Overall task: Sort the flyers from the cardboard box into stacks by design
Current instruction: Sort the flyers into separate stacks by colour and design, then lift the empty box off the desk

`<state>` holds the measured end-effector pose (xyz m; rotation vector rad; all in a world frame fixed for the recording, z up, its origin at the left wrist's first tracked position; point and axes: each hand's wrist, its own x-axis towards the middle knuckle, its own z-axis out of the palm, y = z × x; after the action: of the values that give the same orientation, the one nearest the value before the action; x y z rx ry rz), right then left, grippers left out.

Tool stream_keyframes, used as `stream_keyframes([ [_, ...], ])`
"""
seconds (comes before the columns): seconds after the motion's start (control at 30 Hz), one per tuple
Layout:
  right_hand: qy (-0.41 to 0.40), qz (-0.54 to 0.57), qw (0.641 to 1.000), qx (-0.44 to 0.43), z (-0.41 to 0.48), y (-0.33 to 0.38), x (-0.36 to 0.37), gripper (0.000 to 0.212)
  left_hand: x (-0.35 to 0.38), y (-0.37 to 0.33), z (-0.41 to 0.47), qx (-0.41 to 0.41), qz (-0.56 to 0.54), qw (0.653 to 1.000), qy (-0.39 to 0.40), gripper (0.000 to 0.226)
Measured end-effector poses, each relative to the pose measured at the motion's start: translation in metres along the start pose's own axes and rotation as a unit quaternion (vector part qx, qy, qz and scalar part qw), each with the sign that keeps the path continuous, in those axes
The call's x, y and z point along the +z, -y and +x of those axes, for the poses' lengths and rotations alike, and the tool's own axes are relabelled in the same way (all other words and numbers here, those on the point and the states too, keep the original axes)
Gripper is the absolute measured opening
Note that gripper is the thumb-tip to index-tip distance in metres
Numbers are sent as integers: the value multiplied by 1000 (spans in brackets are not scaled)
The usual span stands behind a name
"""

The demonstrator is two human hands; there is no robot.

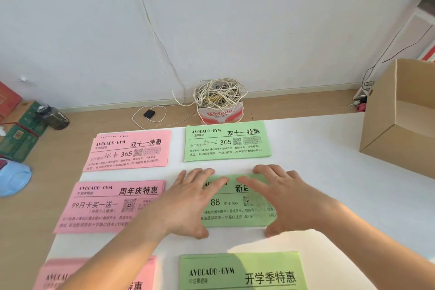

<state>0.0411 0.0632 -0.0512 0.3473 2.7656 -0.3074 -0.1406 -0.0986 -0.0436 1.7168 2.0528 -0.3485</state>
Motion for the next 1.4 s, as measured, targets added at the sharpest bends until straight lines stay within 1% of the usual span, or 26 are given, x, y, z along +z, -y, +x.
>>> stream_keyframes([
  [0.13,-12,11,1000,-1,-1,2,0,102,1,-5,-2,11,8,1000,-13,113],
  [0.4,-8,4,1000,5,2,3,0,104,1,-5,1,4,-2,1000,-22,117],
  [0.53,2,55,998,24,-3,3,-3,108,0,-4,-2,-10,-20,1000,-10,118],
  [0.6,-16,99,994,52,-12,3,-7,103,-6,-4,-8,-15,-53,998,-16,116],
  [0.63,-36,120,990,71,-19,2,-10,99,-9,-3,-11,-14,-82,995,-46,110],
  [0.67,-60,145,983,91,-27,2,-11,94,-12,-3,-14,-12,-119,988,-92,100],
  [0.77,-150,233,947,164,-57,0,-12,76,-19,-5,-24,-2,-204,943,-263,50],
  [0.83,-207,276,913,217,-81,2,-7,65,-25,-13,-29,20,-244,916,-317,24],
  [0.87,-227,285,899,243,-93,5,-5,61,-28,-19,-32,34,-258,908,-327,18],
  [0.93,-263,281,876,292,-120,12,0,55,-35,-36,-35,56,-285,899,-329,18],
  [1.03,-289,228,862,349,-153,19,2,56,-48,-61,-31,106,-293,891,-331,23],
  [1.13,-258,157,860,411,-180,14,11,66,-62,-92,-21,166,-271,888,-332,23],
  [1.2,-227,158,847,453,-194,5,20,74,-72,-115,-10,199,-255,887,-328,23],
  [1.27,-208,166,833,485,-205,-6,25,78,-79,-139,5,221,-224,896,-314,23],
  [1.3,-211,164,829,491,-208,-12,25,79,-82,-151,14,228,-204,903,-302,23],
  [1.4,-254,138,830,477,-213,-39,17,84,-92,-184,54,226,-126,929,-264,31],
])
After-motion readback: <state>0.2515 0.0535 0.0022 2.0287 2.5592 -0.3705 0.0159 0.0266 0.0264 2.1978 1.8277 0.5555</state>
